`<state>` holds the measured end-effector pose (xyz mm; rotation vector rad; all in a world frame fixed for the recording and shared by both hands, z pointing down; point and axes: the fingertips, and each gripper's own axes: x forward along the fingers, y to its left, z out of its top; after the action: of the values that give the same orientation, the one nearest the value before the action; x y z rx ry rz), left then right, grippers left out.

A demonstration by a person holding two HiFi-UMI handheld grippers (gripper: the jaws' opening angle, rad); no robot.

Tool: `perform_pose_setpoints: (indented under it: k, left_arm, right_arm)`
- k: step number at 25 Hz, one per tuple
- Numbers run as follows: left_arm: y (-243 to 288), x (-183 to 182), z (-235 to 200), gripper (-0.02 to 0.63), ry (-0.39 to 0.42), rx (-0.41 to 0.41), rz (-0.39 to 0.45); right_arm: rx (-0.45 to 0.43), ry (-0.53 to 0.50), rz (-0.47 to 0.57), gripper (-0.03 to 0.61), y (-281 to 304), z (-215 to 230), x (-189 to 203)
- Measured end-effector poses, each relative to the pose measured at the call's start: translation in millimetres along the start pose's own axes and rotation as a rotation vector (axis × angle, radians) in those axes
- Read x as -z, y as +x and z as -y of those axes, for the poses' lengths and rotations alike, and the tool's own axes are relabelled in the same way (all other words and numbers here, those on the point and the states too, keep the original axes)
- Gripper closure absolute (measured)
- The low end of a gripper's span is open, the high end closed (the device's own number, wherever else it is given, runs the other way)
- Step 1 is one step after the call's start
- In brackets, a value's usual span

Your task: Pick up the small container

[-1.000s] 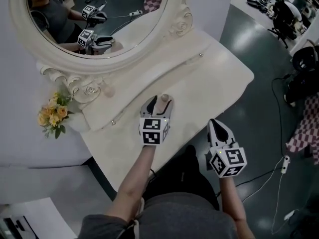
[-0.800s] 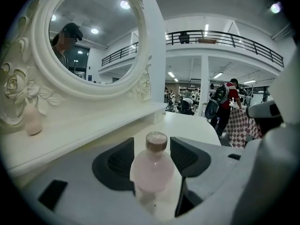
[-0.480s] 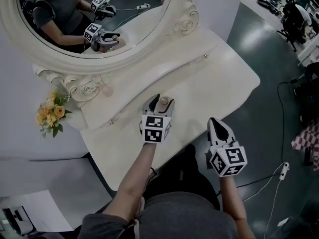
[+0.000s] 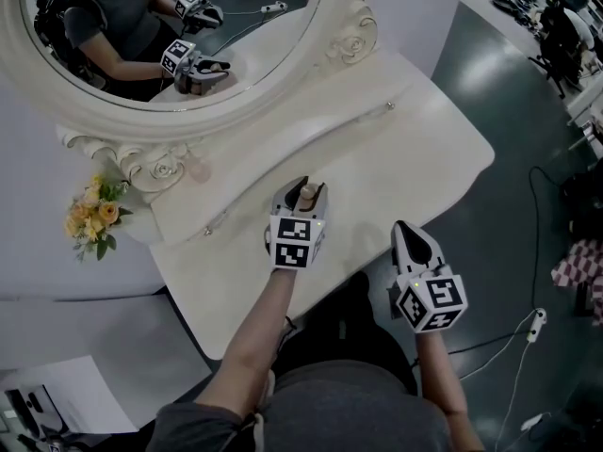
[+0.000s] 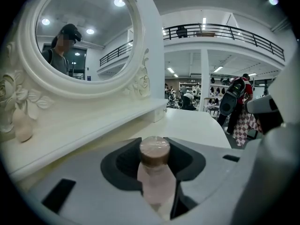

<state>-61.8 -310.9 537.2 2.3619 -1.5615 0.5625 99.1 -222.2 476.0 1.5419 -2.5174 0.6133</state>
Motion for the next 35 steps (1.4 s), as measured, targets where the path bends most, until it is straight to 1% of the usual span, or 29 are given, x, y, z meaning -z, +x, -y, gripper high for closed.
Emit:
perform_pose_setpoints:
  k: [4,13,19,23,30,35]
  left_arm:
    - [0,-2,2,0.476,0.008,-0.002,0.007]
    - [0,-1,1,0.489,0.008,-0.010,-0.012]
    - [-2,-4,-2,0.491,-0.037,-0.010,-0.010]
    - [-6,-16,1,0.492,-0.025,0.003,0.012]
    - [-14,-52,12,0.492,0.005,0.048,0.074]
    - [-19,-74,20,0.492,0.032,0.069,0.099]
  right_arm:
    - [-0.008,0.001,-0.006,0.574,2,0,2]
    - [-0.024,0.006,-0.008,0.574,6,-2,1]
    - [-0.018,0.005,-0.003,0.574,4,4,-3]
    - [-0.011,0.006,0.008,0.574,2,8,-6]
    - [0.005,0.009,0.030,0.574,0,15,-13]
    - [0.014,0.006,0.041,0.574,-2,19,-17]
